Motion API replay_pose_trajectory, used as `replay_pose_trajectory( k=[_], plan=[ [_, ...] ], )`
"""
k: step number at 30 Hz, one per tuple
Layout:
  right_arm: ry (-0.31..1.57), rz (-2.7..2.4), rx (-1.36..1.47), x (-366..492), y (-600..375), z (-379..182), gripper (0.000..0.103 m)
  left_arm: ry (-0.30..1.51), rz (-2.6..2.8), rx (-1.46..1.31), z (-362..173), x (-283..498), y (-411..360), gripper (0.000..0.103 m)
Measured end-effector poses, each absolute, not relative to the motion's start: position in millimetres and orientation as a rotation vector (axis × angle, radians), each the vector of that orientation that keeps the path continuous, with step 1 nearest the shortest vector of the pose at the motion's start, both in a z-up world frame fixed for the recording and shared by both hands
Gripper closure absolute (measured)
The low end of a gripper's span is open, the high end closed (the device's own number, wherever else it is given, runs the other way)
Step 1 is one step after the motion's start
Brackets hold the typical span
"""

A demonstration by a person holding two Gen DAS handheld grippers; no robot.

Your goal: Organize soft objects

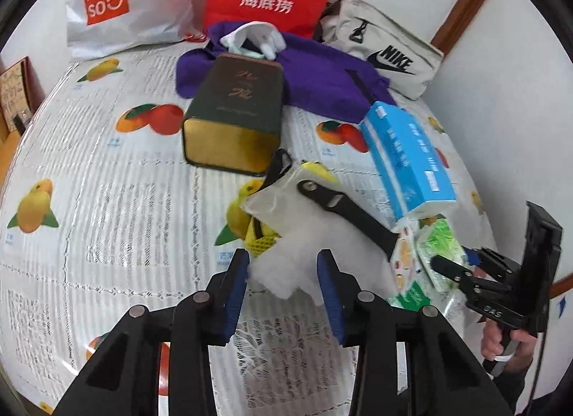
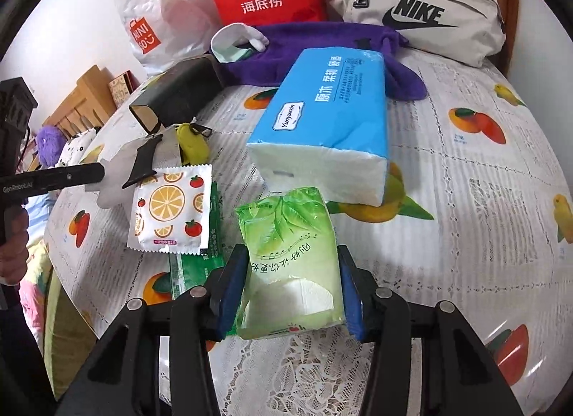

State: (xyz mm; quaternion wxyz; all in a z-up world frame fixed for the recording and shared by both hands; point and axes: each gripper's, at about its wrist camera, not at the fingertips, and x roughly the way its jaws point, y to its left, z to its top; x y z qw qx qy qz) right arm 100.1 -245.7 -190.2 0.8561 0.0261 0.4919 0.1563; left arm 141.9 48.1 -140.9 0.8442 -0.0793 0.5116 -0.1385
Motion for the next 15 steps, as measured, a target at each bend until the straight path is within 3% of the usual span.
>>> replay_pose_trajectory(
  k=[2, 5, 15],
  plan=[
    [1.036, 0.324, 0.048, 100, -245, -191, 0.055, 1.080, -0.295, -0.148, -143, 141, 46, 0.087],
    [1.040, 0.322, 0.043, 99, -244, -191, 0.055, 1.069, -0.297, -0.145, -141, 139, 48, 0.094],
    [1.017, 0.307, 0.032, 95, -244, -173, 0.055, 0.990, -0.262, -0.154, -117, 132, 67, 0.098]
  ],
)
